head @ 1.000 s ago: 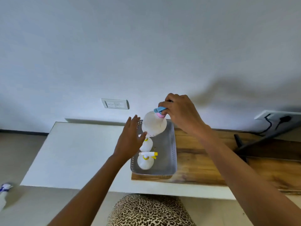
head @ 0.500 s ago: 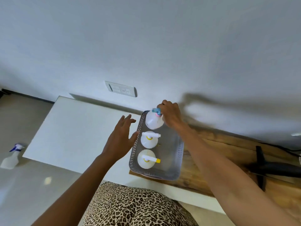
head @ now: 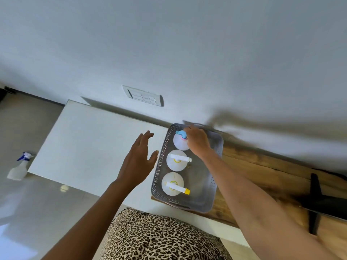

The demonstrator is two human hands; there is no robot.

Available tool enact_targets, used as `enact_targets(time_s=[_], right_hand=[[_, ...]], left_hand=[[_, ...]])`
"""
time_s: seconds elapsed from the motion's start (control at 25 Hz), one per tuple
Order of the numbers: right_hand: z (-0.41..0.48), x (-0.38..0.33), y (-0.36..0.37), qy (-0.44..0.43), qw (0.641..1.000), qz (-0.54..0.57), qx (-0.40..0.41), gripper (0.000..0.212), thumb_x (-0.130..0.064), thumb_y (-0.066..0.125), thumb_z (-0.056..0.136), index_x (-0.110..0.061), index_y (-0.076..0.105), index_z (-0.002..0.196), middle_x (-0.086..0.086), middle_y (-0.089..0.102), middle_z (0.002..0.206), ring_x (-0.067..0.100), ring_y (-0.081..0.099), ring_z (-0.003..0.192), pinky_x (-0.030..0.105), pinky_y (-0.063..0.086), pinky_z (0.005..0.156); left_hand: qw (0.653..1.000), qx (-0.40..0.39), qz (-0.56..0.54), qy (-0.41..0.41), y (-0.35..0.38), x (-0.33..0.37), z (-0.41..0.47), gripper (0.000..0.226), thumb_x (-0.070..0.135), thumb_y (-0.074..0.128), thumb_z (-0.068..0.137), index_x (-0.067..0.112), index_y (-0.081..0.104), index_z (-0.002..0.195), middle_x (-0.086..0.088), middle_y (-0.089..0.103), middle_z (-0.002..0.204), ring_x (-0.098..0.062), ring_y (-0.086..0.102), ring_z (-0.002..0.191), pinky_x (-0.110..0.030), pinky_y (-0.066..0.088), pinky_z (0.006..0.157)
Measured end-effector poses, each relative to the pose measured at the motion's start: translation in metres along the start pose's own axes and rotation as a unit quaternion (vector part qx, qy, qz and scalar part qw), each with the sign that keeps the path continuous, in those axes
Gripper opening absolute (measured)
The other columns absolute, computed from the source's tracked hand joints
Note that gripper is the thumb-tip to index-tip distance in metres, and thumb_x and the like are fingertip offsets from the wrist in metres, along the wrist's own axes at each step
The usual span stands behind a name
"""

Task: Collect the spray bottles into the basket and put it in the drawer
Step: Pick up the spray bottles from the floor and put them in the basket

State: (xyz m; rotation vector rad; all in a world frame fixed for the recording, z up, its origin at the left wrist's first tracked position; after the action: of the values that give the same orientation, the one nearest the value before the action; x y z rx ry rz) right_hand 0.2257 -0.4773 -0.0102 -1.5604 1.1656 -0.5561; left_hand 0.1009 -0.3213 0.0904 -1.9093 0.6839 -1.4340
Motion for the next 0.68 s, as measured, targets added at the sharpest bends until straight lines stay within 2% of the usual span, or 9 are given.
enact_targets(time_s=[0.28, 0.52, 0.68], right_hand=[[0.004, 0.0, 0.006, 0.007, 0.999, 0.042, 0.015, 0.03, -0.004, 0.043, 0.09, -0.002, 0.052, 0.118, 0.018, 0.061, 0.116, 0.035, 0.059, 0.104, 0.041, 0.046, 0.08], [-0.005, 0.001, 0.001, 0.029, 0.996, 0.085, 0.002, 0.041, -0.003, 0.049, 0.09, -0.005, 0.047, 0.13, 0.017, 0.055, 0.128, 0.034, 0.054, 0.115, 0.041, 0.044, 0.091], [-0.021, -0.013, -0.018, 0.037, 0.985, 0.16, 0.06, 0.039, 0.002, 0.046, 0.089, -0.004, 0.051, 0.127, 0.016, 0.053, 0.131, 0.034, 0.052, 0.117, 0.041, 0.045, 0.09]], left_hand=[[1.0, -0.003, 0.018, -0.001, 0.004, -0.005, -0.005, 0.05, 0.016, 0.057, 0.086, 0.013, 0.036, 0.131, -0.007, 0.041, 0.144, -0.035, 0.051, 0.117, -0.036, 0.044, 0.089], [1.0, -0.002, 0.018, 0.003, 0.0, -0.005, -0.017, 0.05, 0.017, 0.057, 0.087, 0.013, 0.035, 0.131, -0.008, 0.041, 0.145, -0.032, 0.05, 0.12, -0.039, 0.046, 0.089], [1.0, 0.021, 0.017, 0.014, -0.011, -0.006, -0.032, 0.049, 0.018, 0.057, 0.087, 0.013, 0.036, 0.131, -0.006, 0.043, 0.143, -0.033, 0.055, 0.11, -0.03, 0.042, 0.081]])
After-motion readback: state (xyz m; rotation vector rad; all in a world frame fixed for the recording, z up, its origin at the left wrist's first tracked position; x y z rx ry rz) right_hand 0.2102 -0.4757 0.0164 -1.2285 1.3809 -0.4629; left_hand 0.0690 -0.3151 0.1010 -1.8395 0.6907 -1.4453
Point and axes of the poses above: each hand's wrist, its own z-axis towards the middle knuckle, its own y-axis out of the palm, x = y × z, the point moved 2 cm from there along z, towards the middle knuckle
